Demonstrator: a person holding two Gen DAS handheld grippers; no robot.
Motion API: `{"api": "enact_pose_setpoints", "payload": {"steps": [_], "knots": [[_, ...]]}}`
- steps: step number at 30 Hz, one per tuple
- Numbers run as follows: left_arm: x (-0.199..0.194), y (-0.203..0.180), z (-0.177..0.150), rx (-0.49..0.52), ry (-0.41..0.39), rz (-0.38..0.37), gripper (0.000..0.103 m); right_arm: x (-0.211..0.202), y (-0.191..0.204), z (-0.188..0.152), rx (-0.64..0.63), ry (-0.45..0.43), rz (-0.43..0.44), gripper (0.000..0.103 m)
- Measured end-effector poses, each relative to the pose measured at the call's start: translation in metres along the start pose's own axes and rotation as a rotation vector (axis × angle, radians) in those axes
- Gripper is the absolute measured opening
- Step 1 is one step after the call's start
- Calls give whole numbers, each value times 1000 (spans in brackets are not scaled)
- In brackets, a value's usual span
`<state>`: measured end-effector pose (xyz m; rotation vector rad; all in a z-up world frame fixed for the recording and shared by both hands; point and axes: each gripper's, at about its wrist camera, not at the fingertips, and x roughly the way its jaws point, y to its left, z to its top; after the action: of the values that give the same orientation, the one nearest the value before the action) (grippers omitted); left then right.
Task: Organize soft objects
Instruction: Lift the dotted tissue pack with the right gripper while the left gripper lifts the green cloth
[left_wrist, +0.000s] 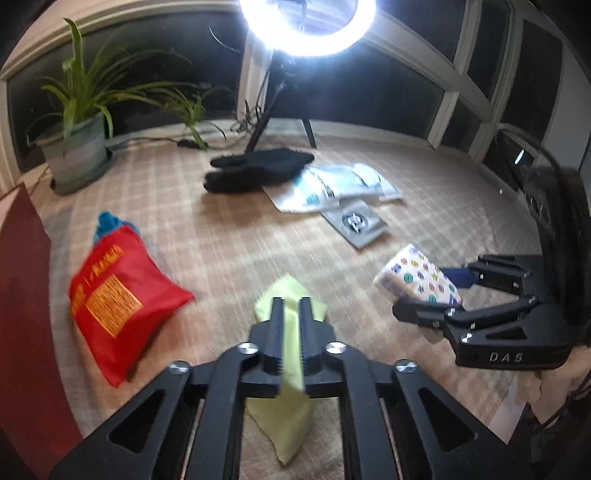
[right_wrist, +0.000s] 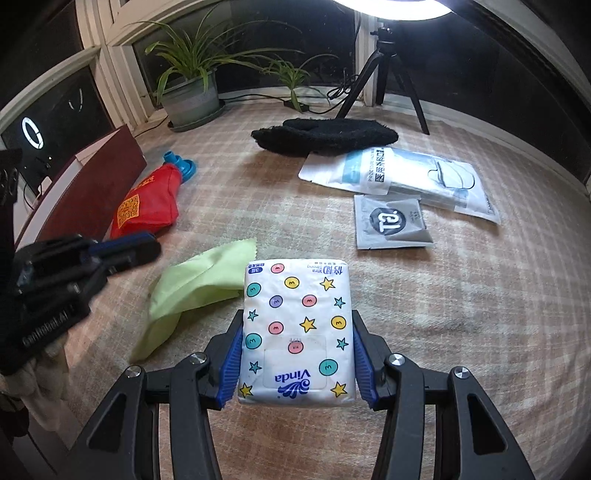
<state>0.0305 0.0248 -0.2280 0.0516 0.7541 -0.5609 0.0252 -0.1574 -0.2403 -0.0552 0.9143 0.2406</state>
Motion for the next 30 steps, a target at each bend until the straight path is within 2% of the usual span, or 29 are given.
{"api": "enact_pose_setpoints", "payload": {"steps": [1,3,4,11,19,20,24,28,30], "knots": [[1,-2,-3,9,6,-1,27,0,1,-1,-3,1,1,47],[2,-7,-9,29,8,-8,45,1,2,-3,-7,3,-1,47],[3,-9,-11,37,4,-1,47,2,1,-4,-4,5,1,47],[20,-15,-23,69,35,19,48,5,-7,-12,23,20,2,47],[36,-20,-31,115,46,84,48,8,-14,-19,53,28,12,47],[36,-20,-31,118,43,84,45,9,-14,-20,55,30,14,47],[40,-17,-32,108,55,95,17,13,-16,-22,67,33,29,47],[37,-13,-31,91,42,83,6,17,-18,-23,86,33,50,47],[36,-13,-31,87,37,81,5,19,-19,-24,91,33,58,47]]}}
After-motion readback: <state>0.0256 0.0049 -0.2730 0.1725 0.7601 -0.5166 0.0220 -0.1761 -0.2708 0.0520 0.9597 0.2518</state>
